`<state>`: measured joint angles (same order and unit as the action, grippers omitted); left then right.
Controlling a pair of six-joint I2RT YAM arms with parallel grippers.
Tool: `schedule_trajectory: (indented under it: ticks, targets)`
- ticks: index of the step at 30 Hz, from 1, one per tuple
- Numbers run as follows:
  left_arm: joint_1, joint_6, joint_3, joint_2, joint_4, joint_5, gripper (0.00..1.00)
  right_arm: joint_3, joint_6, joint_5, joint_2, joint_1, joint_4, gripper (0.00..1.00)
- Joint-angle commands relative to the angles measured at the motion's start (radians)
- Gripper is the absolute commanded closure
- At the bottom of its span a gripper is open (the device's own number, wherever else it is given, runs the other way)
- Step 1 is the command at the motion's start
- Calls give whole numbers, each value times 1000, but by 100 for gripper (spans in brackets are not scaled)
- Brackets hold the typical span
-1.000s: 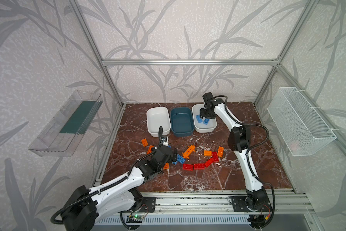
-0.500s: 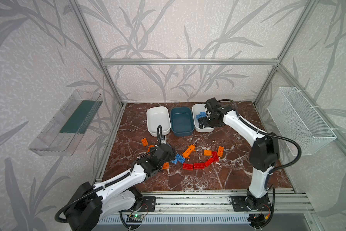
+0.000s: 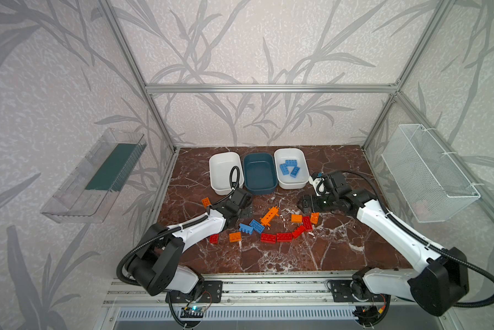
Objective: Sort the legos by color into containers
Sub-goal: 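Grasp a blue brick with the left gripper while the right gripper returns to the bricks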
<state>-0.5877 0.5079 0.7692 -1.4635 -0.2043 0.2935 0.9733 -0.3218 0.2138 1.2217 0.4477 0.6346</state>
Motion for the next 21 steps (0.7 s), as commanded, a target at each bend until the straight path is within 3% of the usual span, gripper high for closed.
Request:
schedule_trajectory:
  ticks: [1, 11, 21]
  targets:
    - [10, -15, 22, -27, -68, -16, 5, -57, -20, 58, -73, 0, -66, 1]
    - [39, -56, -15, -59, -43, -34, 6, -109, -10, 112, -110, 0, -77, 1]
    - [102, -116, 0, -123, 18, -119, 9, -169, -55, 86, -170, 0, -100, 1]
